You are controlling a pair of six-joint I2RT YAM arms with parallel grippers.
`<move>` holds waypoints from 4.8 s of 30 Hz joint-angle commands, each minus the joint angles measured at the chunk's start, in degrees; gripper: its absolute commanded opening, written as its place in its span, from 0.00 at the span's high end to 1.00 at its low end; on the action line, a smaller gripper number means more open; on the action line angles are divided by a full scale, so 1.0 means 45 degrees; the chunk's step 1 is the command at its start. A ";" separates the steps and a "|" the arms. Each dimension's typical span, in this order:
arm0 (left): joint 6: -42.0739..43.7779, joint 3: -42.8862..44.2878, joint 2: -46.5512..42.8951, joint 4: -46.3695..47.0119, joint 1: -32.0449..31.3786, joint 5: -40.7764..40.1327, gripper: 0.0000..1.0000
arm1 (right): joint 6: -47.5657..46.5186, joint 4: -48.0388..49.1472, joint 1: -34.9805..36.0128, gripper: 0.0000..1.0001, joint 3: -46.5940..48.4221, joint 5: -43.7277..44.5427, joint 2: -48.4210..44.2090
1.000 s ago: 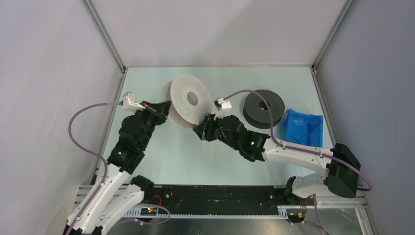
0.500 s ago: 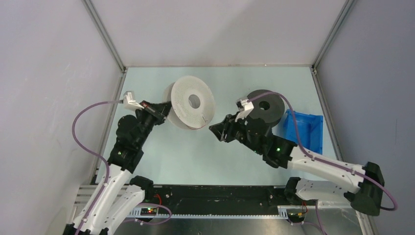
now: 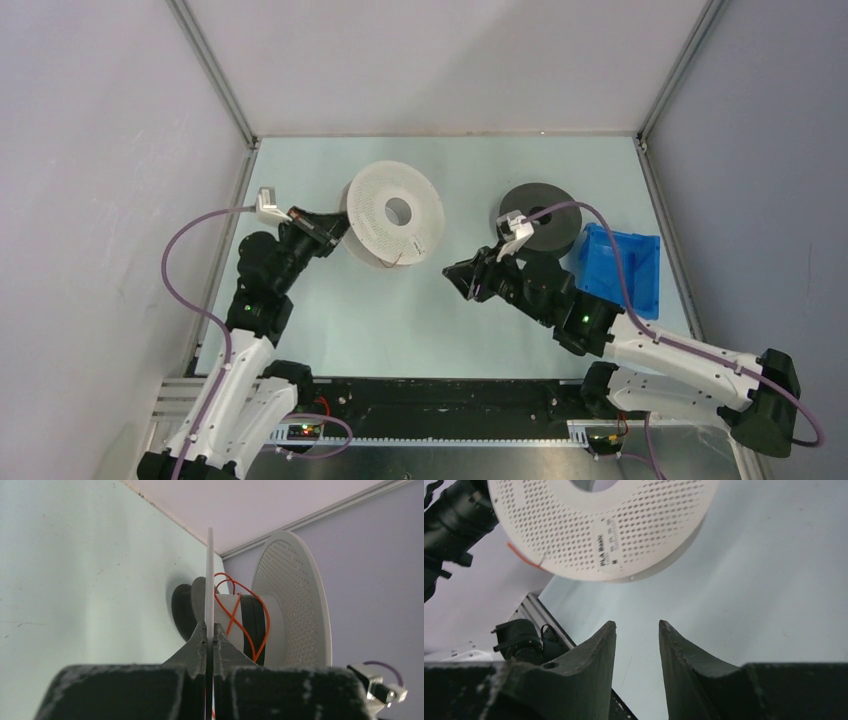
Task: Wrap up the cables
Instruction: Wrap the cable around the cable reel.
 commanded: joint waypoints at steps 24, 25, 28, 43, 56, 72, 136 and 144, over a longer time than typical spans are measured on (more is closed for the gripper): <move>-0.2028 -0.0517 -0.0981 0.1641 -0.0055 -0.2064 1.00 | -0.4165 0.5670 0.2452 0.56 0.3695 0.1590 0.4512; -0.1992 -0.0529 -0.0995 0.1642 -0.0072 -0.2081 1.00 | -0.4170 0.5484 0.2418 0.55 0.4155 0.1490 0.4660; -0.1897 -0.0539 -0.0990 0.1642 -0.0092 -0.2103 1.00 | -0.4042 0.4399 0.2329 0.55 0.5397 0.1446 0.5539; -0.1515 -0.0646 -0.1109 0.1628 -0.0155 -0.2134 1.00 | -0.3770 0.3151 0.2120 0.58 0.7281 0.1263 0.7452; -0.1763 -0.0930 -0.1588 0.1572 -0.0156 -0.2745 1.00 | -0.3376 0.2580 0.2114 1.00 0.7345 0.1891 0.7458; -0.4264 -0.1533 -0.2634 0.1969 -0.0136 -0.4536 1.00 | -0.0875 0.2971 0.1159 1.00 0.5159 0.1267 0.6481; -0.4133 -0.2816 -0.2516 0.4171 -0.0149 -0.3593 1.00 | 0.2442 0.5986 -0.0450 1.00 0.2087 0.0527 0.5386; -0.3666 -0.3008 -0.2534 0.4588 -0.0146 -0.2419 1.00 | 0.2775 0.6066 -0.1097 1.00 0.1924 -0.0296 0.5201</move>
